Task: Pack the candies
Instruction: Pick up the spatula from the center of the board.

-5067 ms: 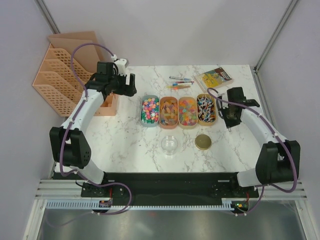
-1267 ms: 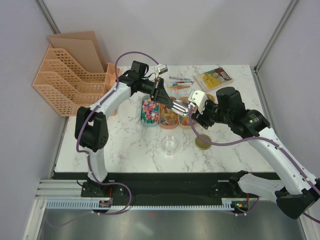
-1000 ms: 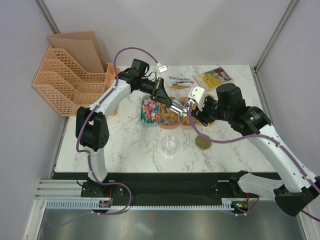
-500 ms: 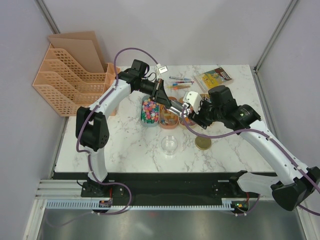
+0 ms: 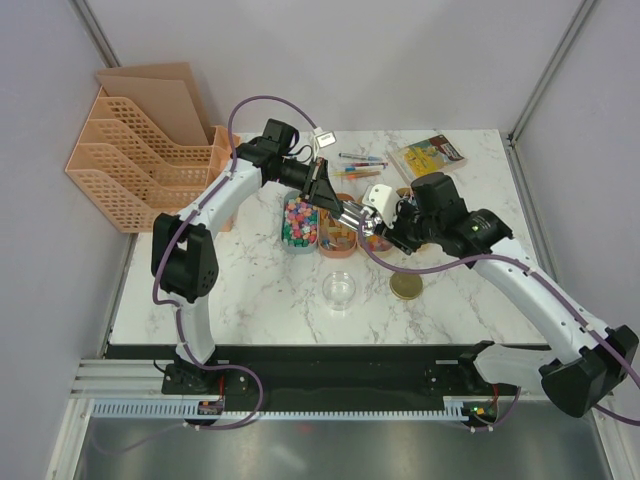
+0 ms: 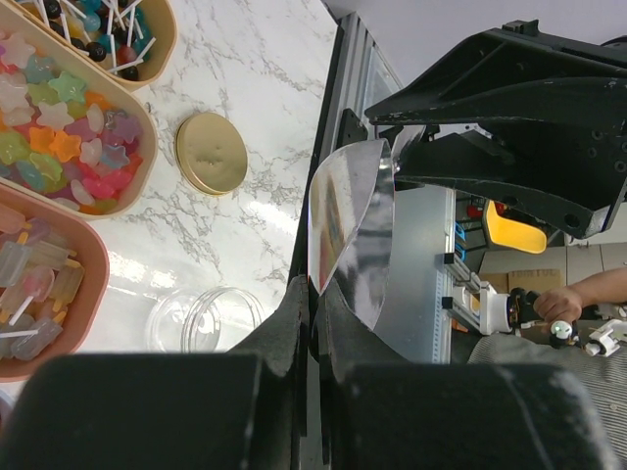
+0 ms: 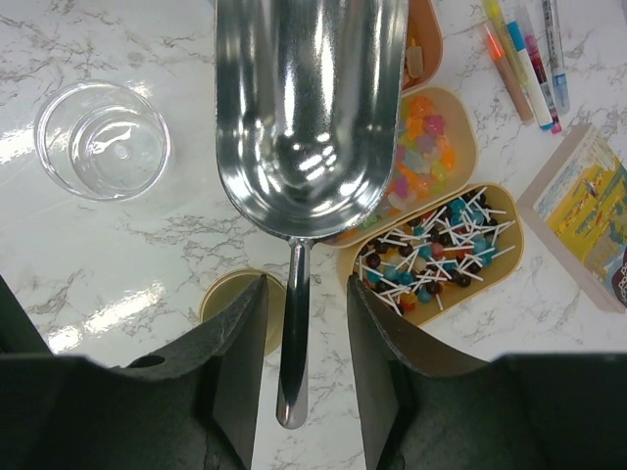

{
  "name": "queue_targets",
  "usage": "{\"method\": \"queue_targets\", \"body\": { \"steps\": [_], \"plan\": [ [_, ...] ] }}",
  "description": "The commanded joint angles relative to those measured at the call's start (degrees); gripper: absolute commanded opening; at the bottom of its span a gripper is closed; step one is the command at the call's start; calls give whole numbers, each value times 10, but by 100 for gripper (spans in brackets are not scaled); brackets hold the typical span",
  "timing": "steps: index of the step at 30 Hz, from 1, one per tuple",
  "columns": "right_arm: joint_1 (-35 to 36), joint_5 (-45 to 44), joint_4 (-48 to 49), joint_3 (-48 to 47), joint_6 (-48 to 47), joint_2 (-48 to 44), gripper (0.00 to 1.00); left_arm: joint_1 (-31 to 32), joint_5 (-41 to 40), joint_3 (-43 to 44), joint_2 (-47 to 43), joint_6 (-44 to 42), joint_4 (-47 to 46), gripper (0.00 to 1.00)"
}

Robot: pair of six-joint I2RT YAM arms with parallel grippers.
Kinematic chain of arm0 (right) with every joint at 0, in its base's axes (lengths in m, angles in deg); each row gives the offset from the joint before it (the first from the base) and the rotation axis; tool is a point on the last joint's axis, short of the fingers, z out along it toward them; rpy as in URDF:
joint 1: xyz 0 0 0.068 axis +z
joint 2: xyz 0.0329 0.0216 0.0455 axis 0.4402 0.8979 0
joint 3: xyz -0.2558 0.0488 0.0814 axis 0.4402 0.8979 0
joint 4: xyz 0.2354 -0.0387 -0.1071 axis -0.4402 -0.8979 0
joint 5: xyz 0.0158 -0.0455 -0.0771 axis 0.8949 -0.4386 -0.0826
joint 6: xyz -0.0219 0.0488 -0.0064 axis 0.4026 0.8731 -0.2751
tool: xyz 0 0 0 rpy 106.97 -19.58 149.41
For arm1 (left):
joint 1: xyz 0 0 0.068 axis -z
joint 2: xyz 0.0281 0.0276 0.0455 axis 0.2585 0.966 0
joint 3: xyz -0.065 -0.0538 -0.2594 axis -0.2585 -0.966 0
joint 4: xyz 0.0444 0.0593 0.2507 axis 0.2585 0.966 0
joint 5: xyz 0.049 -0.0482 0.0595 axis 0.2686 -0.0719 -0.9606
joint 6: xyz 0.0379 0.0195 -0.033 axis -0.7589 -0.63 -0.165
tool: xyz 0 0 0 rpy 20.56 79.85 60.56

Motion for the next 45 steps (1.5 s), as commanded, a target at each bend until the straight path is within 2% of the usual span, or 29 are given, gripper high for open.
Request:
{"method": "queue_targets", "body": {
  "steps": [1, 14, 24, 27, 45],
  "plan": [
    [-1, -5, 28, 4, -2, 8, 45, 3, 26, 12, -23, -18, 2, 2],
    [-1, 1, 31, 5, 1, 11, 34, 3, 27, 15, -17, -18, 2, 2],
    [0, 6, 26, 7, -2, 2, 33, 3, 19, 14, -12, -18, 3, 2],
    [-1, -2, 29, 6, 0, -5, 40, 3, 17, 13, -9, -19, 2, 2],
    [0, -2, 33, 2, 3, -5, 34, 4, 14, 11, -5, -20, 2, 2]
  ]
}}
